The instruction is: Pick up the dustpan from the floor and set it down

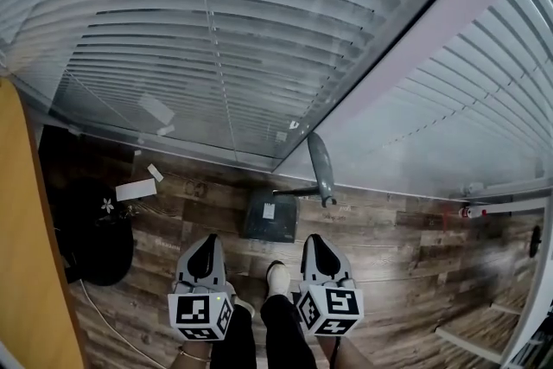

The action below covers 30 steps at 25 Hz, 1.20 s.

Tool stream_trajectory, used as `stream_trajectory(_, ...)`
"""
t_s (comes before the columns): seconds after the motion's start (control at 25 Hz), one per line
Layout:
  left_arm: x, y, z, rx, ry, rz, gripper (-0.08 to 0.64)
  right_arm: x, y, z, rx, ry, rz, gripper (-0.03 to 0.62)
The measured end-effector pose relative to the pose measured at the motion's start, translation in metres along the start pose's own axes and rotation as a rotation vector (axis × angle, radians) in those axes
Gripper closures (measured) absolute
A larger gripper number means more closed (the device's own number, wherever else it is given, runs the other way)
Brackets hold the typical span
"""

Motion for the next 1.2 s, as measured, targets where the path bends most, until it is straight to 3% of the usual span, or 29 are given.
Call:
stream_trajectory(0.24,0.004,0.003,0.003,-0.015,0.009,-0.005,0.545,-0.007,-0.006,0.006,-0.011,-0.019,0.018,0.554)
stream_trajectory(0.36,0.006,0.004,0.003,-0.021,0.014,-0.007,0.545,-0.009,-0.008,0.009,-0.015,-0.015,0.018,0.470)
stream_trajectory(0.8,0.007,0.008,0.008,-0.040,0.016,-0.010,0.545,-0.022,-0.013,0.025,-0.033,-0.021,0.007,0.404)
stream_trajectory(1.2,0.012,0.021,0.005,-0.077,0.017,-0.033,0.544,-0.032,-0.011,0.040,-0.035,-0.018,-0.022,0.391)
Point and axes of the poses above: the fingertips, and each gripper's own axes: z forward along the fingers, y to its left, x out of its underside, the point moved 1 cm from there along -z, backward along the fingers, and after that the axes turned 12 degrees about -x, right-handed, at the moved point
